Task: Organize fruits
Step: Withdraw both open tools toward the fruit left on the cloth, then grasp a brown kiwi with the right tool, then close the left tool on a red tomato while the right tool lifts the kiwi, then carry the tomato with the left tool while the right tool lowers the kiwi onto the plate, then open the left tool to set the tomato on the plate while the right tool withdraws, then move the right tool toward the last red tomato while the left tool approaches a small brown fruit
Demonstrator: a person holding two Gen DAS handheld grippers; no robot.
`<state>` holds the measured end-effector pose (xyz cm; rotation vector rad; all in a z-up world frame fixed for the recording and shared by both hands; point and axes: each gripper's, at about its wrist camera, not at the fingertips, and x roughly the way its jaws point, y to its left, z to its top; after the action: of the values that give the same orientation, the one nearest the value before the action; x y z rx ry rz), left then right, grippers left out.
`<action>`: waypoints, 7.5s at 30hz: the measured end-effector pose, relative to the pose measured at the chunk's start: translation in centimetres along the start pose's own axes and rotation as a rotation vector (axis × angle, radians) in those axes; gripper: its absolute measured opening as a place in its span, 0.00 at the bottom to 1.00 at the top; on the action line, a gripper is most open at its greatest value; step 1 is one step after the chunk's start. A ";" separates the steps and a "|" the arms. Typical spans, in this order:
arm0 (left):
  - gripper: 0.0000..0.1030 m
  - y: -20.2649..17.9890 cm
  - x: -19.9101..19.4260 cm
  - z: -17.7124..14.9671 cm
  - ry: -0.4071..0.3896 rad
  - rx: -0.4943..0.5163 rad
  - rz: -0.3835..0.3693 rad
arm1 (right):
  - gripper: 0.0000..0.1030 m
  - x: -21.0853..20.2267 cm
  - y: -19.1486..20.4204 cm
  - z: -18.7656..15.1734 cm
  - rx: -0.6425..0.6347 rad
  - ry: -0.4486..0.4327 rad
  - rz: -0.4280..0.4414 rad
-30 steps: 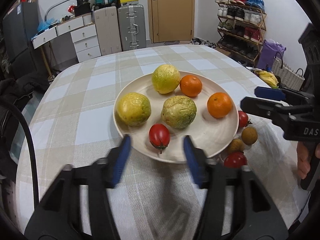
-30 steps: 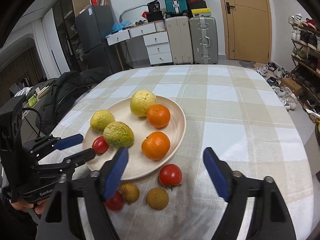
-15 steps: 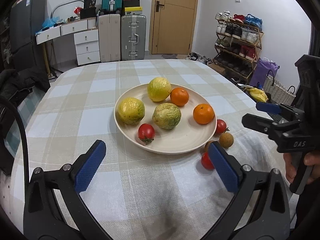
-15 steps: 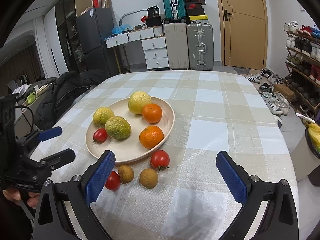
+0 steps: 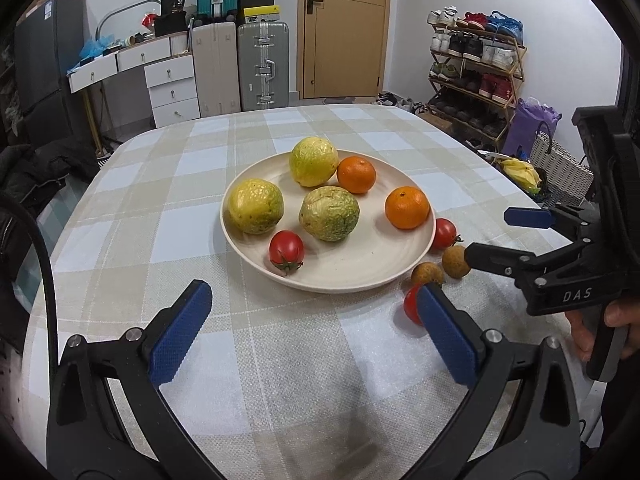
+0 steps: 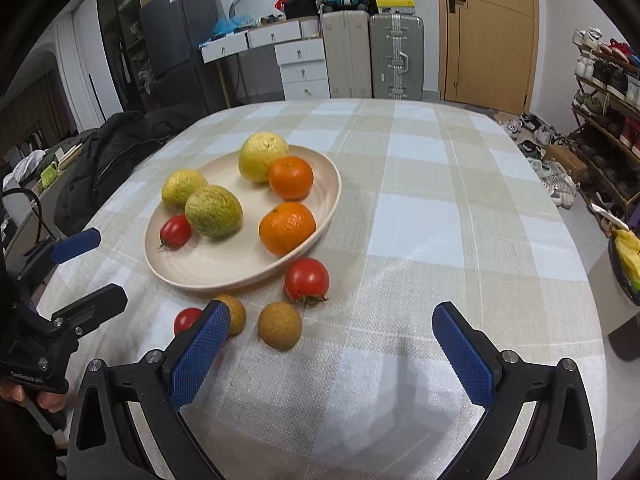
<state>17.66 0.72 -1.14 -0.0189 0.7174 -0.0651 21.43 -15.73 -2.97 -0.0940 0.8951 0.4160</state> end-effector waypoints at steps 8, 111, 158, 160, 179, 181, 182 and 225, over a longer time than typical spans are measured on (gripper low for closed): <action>0.99 -0.9 0.6 -0.2 0.019 0.049 0.003 | 1.00 1.1 0.1 -0.4 -0.007 0.054 -0.024; 0.27 -4.3 -0.1 0.0 0.053 0.165 -0.184 | 0.25 -2.9 1.6 0.0 -0.066 -0.045 0.103; 0.27 -0.6 3.0 1.5 0.004 0.081 -0.067 | 0.25 0.1 4.9 1.1 -0.027 -0.088 0.188; 0.27 -0.7 3.1 1.5 0.007 0.084 -0.066 | 0.25 0.3 5.0 1.1 -0.032 -0.084 0.184; 0.28 -0.3 3.3 1.4 0.010 0.070 -0.055 | 0.31 0.0 4.3 0.9 -0.039 -0.074 0.142; 0.28 -0.3 3.3 1.3 0.008 0.071 -0.048 | 0.35 -0.3 4.2 1.0 -0.043 -0.078 0.136; 0.28 -0.3 3.2 1.3 0.010 0.071 -0.045 | 0.39 -0.5 4.1 1.0 -0.043 -0.084 0.131; 0.99 -3.2 1.0 0.5 0.064 0.069 -0.039 | 1.00 -0.2 -1.1 0.9 -0.040 0.017 -0.038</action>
<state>18.63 -2.53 -1.30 0.0355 0.7784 -0.1277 22.43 -16.57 -2.34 -0.1510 0.9005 0.3987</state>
